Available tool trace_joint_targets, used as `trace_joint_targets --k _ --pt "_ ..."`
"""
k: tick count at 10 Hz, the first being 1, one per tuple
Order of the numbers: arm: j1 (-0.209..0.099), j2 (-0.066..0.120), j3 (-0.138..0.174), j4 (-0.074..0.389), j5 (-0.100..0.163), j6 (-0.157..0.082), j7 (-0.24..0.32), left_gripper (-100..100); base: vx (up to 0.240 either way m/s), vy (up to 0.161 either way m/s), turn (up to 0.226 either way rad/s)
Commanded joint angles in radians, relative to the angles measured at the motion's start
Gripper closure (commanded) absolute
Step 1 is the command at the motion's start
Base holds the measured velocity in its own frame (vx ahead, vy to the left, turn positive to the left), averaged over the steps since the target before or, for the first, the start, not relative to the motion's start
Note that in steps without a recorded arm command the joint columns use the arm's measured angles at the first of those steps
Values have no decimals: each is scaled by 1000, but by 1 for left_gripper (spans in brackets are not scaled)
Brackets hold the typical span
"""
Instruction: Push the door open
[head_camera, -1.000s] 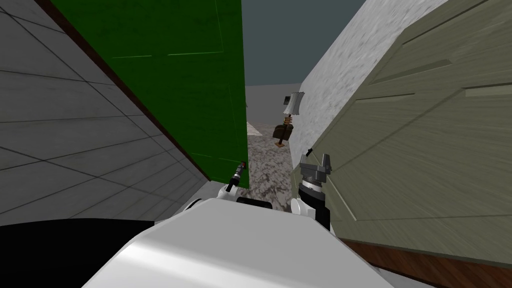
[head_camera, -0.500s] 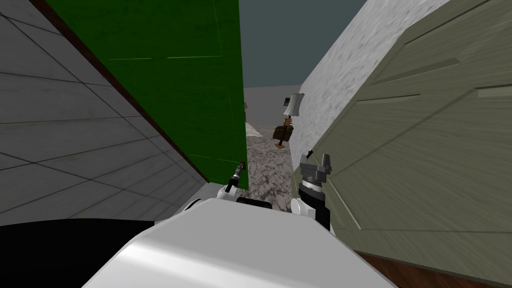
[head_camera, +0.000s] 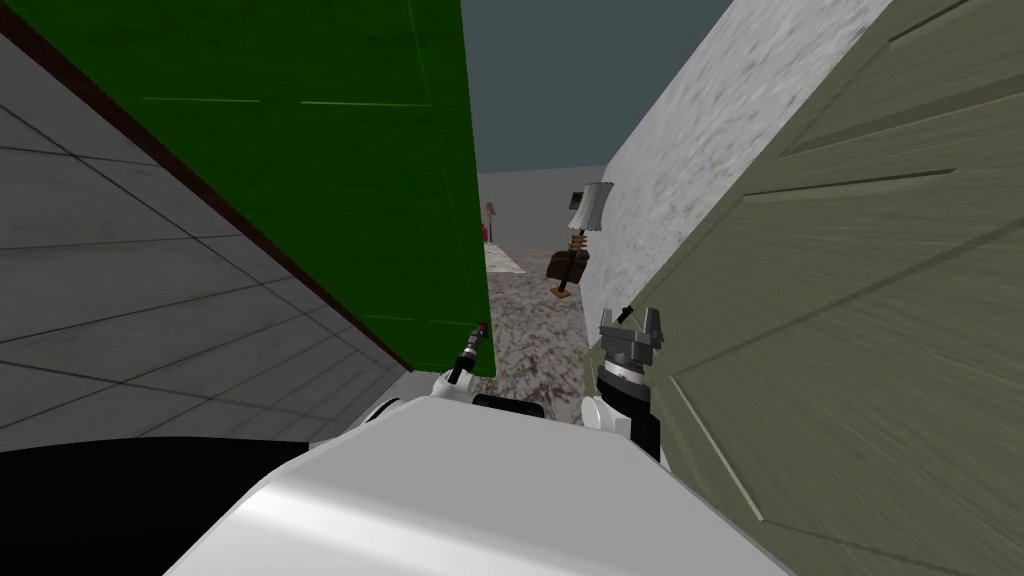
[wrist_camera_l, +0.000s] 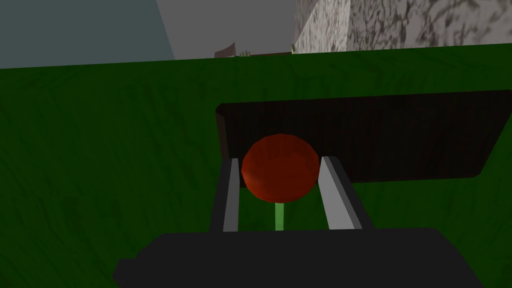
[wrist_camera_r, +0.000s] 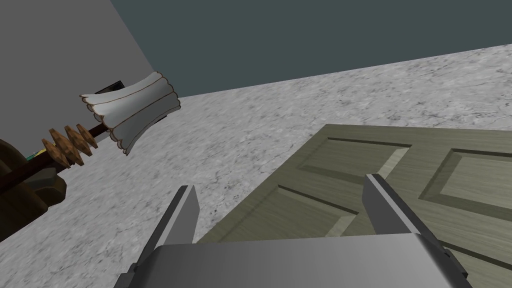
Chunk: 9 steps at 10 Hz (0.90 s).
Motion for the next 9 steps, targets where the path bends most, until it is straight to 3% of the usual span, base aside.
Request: trace_joint_targets --k 1,3,4,9 --pt "-2 20 25 -3 14 4 -4 100 205 -73 51" --pt "-2 20 25 -2 14 4 -4 100 88 -32 11" --pt "-1 27 46 -2 26 4 -10 100 128 -34 48" --pt "-1 37 86 0 49 5 -22 100 178 -73 75"
